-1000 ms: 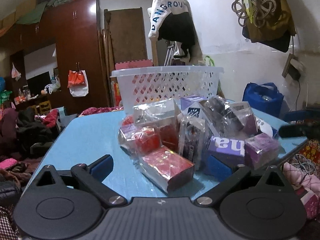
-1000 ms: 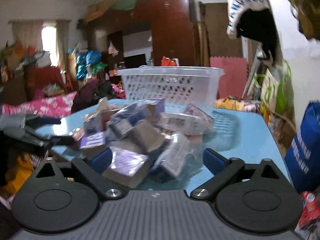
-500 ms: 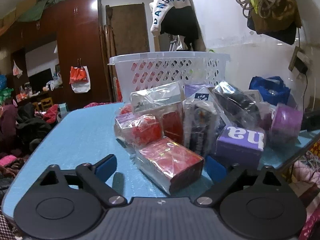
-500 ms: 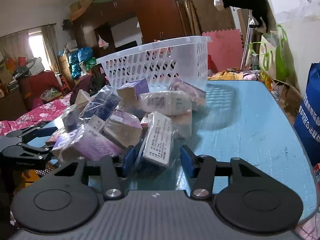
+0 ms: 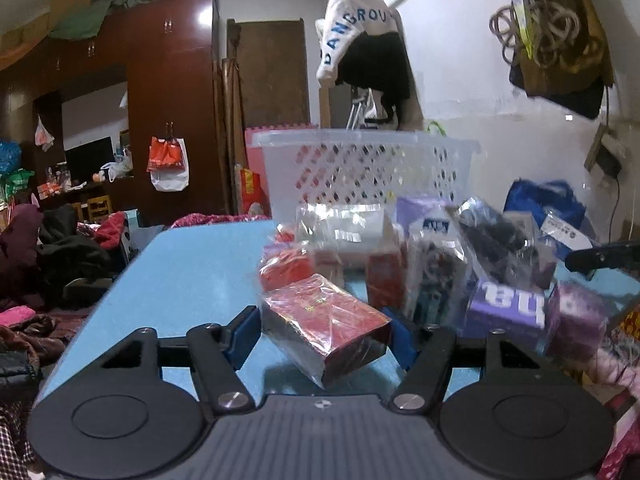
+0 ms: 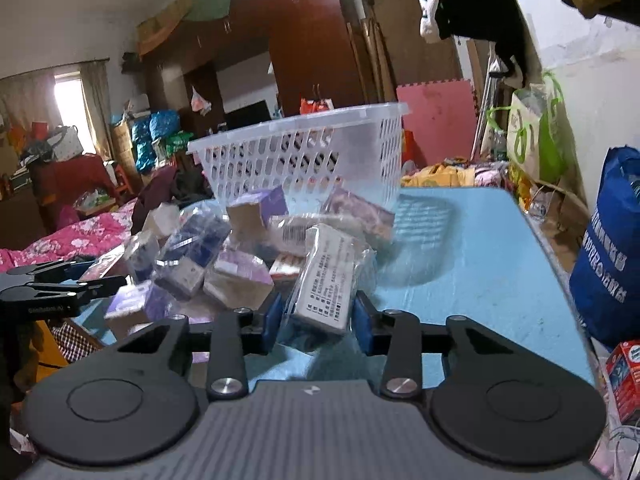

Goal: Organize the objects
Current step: 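Carry both held items over the white basket and open both grippers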

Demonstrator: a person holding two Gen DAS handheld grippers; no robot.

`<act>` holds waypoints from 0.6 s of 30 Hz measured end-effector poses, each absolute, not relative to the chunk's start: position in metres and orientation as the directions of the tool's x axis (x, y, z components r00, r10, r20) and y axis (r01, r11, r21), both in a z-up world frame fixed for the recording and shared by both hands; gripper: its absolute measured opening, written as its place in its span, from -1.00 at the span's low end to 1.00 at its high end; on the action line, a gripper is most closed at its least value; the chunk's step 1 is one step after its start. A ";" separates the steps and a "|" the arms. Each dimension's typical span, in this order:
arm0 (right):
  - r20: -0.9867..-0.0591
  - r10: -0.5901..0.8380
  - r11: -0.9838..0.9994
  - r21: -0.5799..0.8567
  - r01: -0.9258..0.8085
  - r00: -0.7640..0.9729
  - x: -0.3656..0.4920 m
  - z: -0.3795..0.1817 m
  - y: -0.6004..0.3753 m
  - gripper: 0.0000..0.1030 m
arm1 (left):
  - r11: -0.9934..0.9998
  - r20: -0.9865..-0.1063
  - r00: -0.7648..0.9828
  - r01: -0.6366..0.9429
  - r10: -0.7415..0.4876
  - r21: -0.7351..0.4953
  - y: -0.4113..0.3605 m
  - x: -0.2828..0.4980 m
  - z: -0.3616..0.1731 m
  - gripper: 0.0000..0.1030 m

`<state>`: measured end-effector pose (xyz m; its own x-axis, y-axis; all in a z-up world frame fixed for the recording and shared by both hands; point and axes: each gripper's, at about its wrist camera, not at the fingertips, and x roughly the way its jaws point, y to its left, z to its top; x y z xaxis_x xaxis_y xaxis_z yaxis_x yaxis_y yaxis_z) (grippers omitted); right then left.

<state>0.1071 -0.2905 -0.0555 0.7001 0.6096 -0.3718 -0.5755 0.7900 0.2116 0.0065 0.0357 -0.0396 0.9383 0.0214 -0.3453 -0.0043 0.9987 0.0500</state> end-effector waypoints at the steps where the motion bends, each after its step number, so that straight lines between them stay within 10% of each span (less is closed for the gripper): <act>1: -0.366 0.607 0.792 0.210 -0.573 0.705 0.108 -0.053 -0.292 -0.20 | 0.999 -0.337 0.941 0.001 0.014 0.044 0.037 0.005 -0.037 0.35; 18: -0.238 0.637 0.765 0.076 -0.640 0.733 0.155 0.038 -0.242 -0.20 | 0.995 -0.221 0.973 0.045 -0.063 -0.085 0.038 0.076 0.055 0.35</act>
<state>0.1548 -0.2418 0.0375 0.7335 0.6368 -0.2378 -0.6396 0.7650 0.0757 0.0758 0.0381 0.0550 0.9732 -0.0626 -0.2213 0.0448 0.9954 -0.0848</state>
